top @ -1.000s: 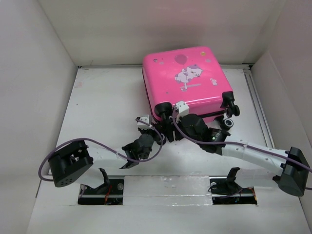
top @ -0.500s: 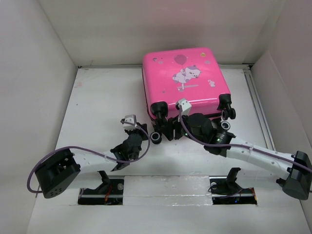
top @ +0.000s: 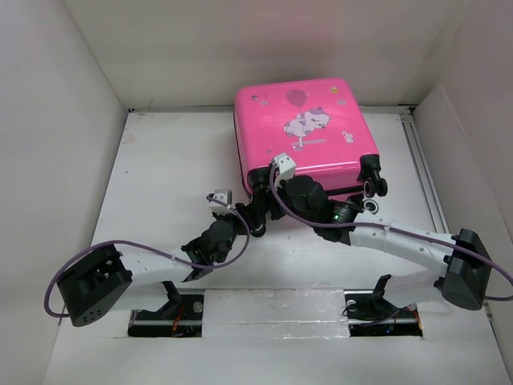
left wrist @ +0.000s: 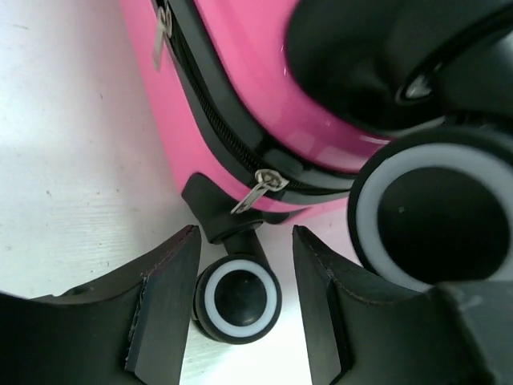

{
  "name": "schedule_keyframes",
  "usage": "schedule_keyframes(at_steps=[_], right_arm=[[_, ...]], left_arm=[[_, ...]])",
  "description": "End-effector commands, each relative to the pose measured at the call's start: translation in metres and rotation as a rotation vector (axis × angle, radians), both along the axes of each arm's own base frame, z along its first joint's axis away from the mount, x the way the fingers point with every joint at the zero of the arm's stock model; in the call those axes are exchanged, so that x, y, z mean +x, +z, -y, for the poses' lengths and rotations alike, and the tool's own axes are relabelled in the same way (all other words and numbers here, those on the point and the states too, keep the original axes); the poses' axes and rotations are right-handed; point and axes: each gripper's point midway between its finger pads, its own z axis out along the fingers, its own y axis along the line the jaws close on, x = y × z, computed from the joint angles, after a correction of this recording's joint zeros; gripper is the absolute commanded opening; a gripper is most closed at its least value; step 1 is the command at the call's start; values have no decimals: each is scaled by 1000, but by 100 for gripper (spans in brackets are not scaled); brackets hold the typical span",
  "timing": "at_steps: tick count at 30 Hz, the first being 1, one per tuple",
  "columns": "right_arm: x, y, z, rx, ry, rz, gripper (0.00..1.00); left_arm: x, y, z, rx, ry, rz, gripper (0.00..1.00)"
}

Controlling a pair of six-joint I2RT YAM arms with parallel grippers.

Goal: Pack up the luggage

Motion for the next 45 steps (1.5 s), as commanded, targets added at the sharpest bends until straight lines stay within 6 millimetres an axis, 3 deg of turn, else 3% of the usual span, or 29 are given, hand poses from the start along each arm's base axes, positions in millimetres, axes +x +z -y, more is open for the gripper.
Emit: schedule_keyframes(at_steps=[1,7,8,9,11,12,14,20,25,28,31,37,40,45], right_arm=[[16,19,-10,31,-55,50,94],[35,9,5,-19,-200,56,84],[35,9,5,-19,-200,56,61],[36,5,5,-27,-200,52,51],[37,6,2,-26,-200,53,20],[38,10,1,-18,-200,57,10],[36,10,-1,-15,-184,52,0],[25,25,3,45,-148,68,0],[15,16,9,39,-119,53,0],[11,19,10,51,-100,53,0],[6,18,10,55,-80,47,0],[2,18,9,60,-61,42,0],[-2,14,9,60,-52,41,0],[-4,13,21,66,-84,47,0]], left_arm=[[2,8,10,-16,-30,22,45],[11,7,10,14,3,43,49],[14,16,10,1,17,64,49],[15,13,11,10,16,67,50],[19,18,15,2,15,86,50],[20,21,19,0,4,94,50],[20,22,22,-1,-9,105,51],[27,37,23,17,6,161,53],[34,61,29,18,9,229,53],[36,55,37,55,-16,237,45],[41,64,44,43,-21,268,37],[41,78,55,-7,-48,305,2],[41,83,48,-22,-23,324,0],[50,79,16,39,105,288,0]])
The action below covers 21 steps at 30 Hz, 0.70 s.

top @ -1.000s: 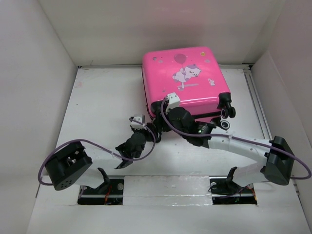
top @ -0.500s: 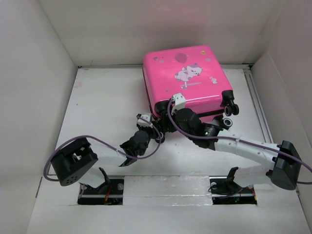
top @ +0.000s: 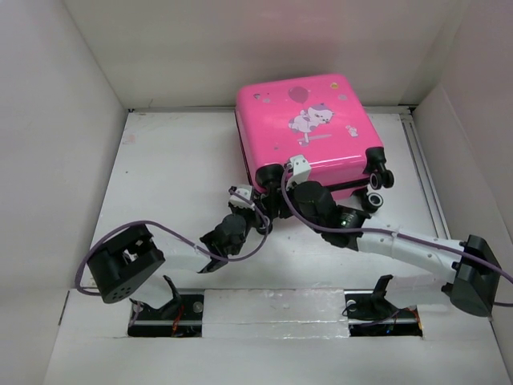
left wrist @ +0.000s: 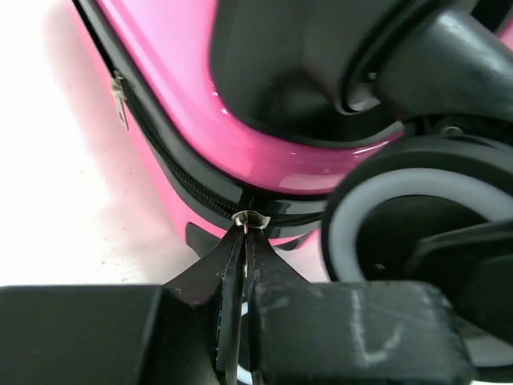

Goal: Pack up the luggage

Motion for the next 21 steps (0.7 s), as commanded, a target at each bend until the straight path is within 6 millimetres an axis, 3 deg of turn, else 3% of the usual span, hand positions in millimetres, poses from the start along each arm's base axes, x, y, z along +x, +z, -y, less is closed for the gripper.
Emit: schedule_keyframes(at_steps=[1,3,5,10,13,14,16,17,20,21], right_arm=[[-19,33,-6,102,80,42,0],[-20,31,-4,100,80,41,0],[-23,36,0,114,80,50,0],[-30,31,-4,113,124,32,0],[-39,26,-9,107,157,21,0],[-43,24,-15,109,183,15,0],[-47,18,-23,105,207,6,0],[-51,21,-27,106,227,18,0],[-53,17,-40,85,250,13,0],[-57,21,-45,86,268,23,0]], left_arm=[[25,61,-25,-150,153,121,0],[33,61,-43,-163,212,108,0],[36,37,-57,-150,231,47,0],[55,24,-93,-131,343,4,0],[71,32,-101,-149,373,-1,0],[81,25,-112,-141,404,-21,0],[98,29,-121,-155,452,-53,0],[107,31,-136,-201,495,-69,0],[123,38,-145,-267,476,-107,0],[129,46,-162,-299,499,-100,0]])
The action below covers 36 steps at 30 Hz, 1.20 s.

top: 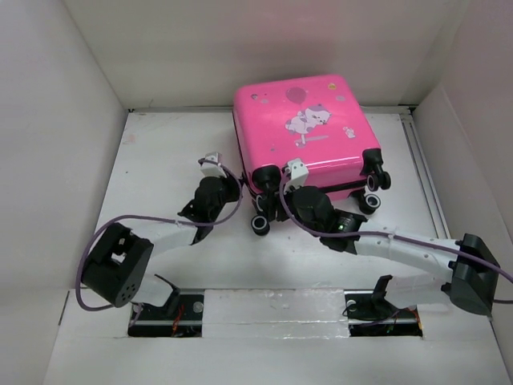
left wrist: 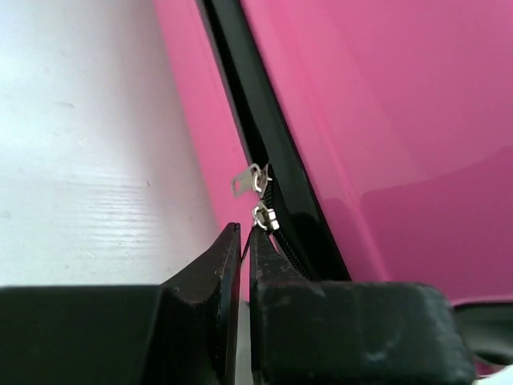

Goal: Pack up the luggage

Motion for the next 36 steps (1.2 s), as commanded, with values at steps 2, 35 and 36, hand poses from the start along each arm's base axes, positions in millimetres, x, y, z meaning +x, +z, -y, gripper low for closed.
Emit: schedule_keyframes(at_steps=[2,35,36], right_arm=[[-49,28,-46,61,249,16,0],[-124,133,-32,183,337,232,100],[-120,129,-18,167,300,233,100]], left_arm=[[64,54,-102,-145,388,47,10],[-108,206,-92,-424,0,332,100],[-109,199,-89,-422,-15,325,100]])
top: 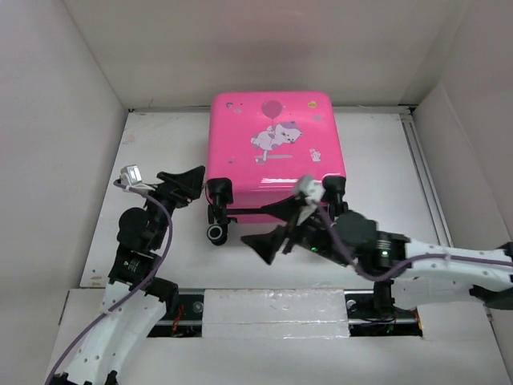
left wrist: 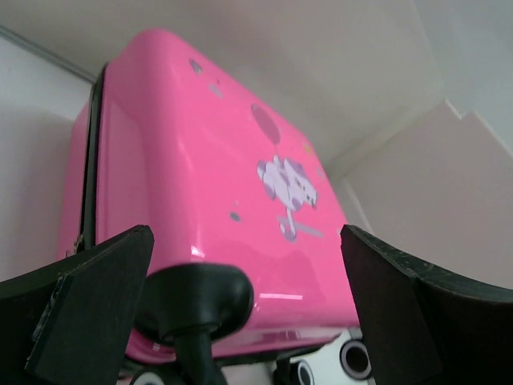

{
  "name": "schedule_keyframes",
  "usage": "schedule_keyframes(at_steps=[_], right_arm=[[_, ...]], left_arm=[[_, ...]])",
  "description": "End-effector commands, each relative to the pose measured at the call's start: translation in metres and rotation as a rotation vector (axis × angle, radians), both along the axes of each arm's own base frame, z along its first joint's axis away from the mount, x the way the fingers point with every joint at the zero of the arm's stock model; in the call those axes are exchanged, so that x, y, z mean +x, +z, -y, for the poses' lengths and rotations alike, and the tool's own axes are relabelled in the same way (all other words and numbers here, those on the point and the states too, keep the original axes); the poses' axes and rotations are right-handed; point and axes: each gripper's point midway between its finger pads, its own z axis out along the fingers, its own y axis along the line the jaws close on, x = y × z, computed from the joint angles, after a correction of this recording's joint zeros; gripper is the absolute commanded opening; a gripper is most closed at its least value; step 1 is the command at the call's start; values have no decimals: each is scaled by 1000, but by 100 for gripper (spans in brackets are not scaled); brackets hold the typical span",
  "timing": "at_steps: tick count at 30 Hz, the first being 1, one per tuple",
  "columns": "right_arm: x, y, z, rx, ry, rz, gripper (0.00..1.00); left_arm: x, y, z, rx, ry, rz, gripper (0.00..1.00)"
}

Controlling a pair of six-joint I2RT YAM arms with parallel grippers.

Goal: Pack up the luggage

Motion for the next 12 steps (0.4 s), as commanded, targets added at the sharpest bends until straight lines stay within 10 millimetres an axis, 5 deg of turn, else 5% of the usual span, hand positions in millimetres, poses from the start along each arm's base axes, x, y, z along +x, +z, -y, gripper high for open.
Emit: schedule_keyframes(at_steps=[1,3,7,12], right_arm=[[25,-14,59,-36,-202,-2,100],[30,-35,84,-58,-268,-26,100],[39,-37,156,31,-433,-83,100],[45,-44,205,56,-552,-120,100]], left_arm=[[-19,12,13,15,-99,89,100],[-23,6,12,18,-100,78,100],[-36,15,3,9,-76,128,100],[-42,21,-3,9,-53,145,100]])
